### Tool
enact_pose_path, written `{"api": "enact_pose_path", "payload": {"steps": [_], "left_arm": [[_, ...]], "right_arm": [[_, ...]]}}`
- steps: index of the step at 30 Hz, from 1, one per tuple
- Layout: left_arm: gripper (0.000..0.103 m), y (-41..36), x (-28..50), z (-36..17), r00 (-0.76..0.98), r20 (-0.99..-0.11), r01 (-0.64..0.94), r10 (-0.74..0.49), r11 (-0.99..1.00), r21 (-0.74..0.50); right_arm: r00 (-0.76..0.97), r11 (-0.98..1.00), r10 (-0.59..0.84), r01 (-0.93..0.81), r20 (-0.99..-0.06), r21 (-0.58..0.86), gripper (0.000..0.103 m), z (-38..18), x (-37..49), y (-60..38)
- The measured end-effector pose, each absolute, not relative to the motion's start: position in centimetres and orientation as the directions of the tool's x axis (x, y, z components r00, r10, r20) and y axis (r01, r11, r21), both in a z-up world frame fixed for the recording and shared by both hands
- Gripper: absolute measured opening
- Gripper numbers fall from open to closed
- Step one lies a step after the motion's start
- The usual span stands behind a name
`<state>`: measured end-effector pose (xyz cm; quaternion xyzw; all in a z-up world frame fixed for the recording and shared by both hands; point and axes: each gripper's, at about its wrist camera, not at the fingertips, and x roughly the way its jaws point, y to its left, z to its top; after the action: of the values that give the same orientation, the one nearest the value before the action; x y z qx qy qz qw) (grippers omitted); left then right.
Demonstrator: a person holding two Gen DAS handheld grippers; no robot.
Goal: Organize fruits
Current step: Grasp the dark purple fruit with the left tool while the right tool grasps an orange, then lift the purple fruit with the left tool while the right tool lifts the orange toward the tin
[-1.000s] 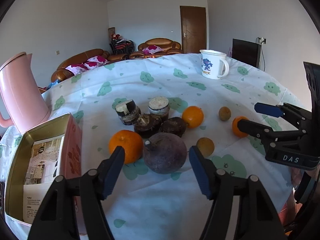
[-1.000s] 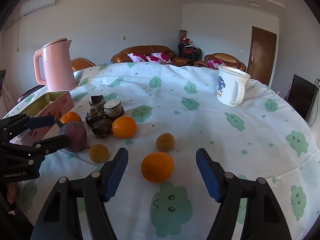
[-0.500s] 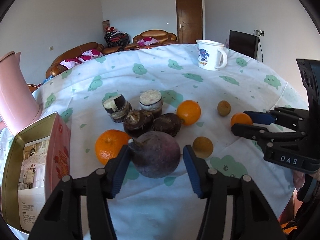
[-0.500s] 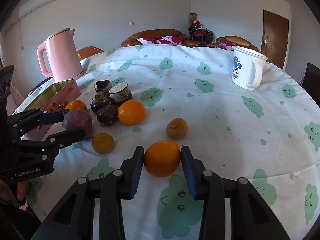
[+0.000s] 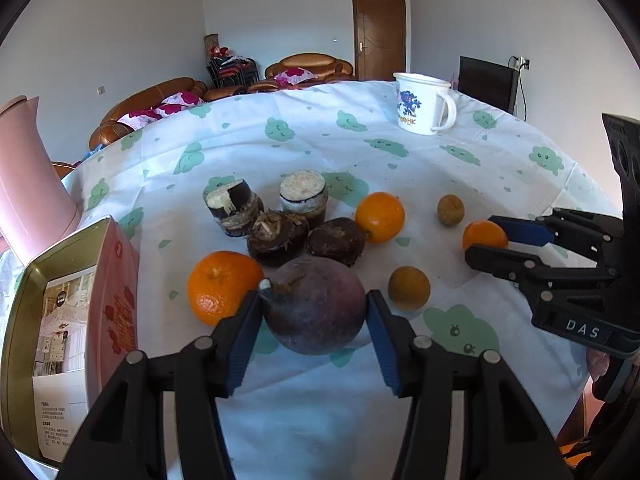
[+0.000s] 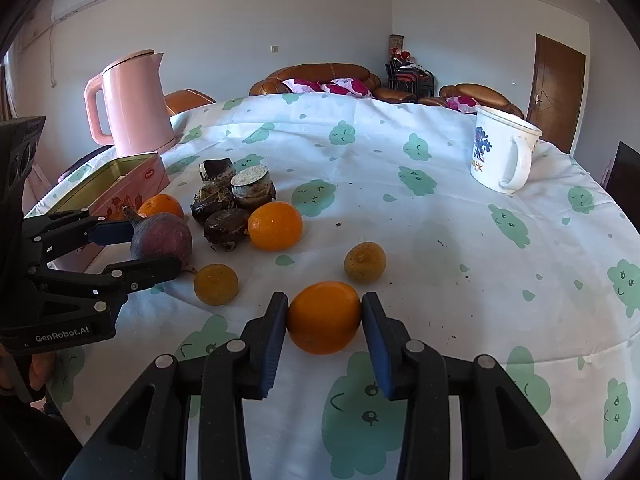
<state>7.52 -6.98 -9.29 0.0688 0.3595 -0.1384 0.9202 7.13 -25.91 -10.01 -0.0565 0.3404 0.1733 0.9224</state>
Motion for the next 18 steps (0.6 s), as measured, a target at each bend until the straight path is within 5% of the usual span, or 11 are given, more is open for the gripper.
{"api": "enact_pose_path", "payload": {"steps": [18], "left_arm": [[0.055,-5.7,5.9,-7.9,0.791,-0.569,0.278,-0.226,0.961,0.005]], "right_arm": [[0.775,0.916,0.328,-0.401,-0.541,-0.018,0.040,-9.2,5.4,-25.7]]}}
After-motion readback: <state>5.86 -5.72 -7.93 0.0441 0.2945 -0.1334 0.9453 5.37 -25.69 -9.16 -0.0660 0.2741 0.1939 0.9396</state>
